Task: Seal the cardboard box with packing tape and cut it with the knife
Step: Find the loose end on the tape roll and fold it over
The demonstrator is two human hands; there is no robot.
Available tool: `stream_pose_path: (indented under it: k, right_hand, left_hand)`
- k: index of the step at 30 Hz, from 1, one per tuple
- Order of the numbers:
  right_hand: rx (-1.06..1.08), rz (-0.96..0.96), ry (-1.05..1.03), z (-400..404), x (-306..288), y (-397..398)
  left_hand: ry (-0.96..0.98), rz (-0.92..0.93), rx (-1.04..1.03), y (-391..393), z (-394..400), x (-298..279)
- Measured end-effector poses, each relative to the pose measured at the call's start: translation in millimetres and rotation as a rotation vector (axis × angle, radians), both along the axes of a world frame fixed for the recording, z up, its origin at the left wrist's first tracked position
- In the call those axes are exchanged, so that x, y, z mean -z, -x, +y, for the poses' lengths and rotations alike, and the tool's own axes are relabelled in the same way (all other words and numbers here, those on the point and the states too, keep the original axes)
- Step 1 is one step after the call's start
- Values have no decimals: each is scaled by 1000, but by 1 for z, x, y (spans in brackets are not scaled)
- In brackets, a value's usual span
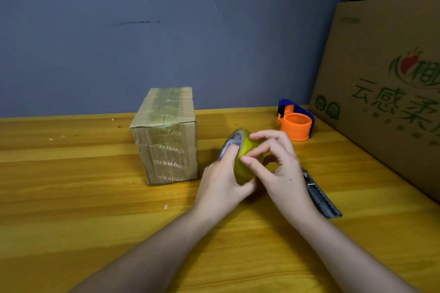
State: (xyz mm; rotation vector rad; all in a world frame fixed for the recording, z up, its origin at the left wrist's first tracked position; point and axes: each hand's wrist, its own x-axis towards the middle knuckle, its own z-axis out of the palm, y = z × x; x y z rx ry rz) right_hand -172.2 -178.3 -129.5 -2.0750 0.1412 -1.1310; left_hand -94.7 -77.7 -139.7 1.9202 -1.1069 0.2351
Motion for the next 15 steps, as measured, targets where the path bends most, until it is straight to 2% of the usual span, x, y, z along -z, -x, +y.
stream_pose_path:
  k: [9,15]
  right_hand:
    - [40,-70,111,1,2,1]
    - [6,-7,102,-1,-3,1]
  left_hand:
    - [57,16,20,0,-1,2]
    - [31,-18,9,-2,-1,3]
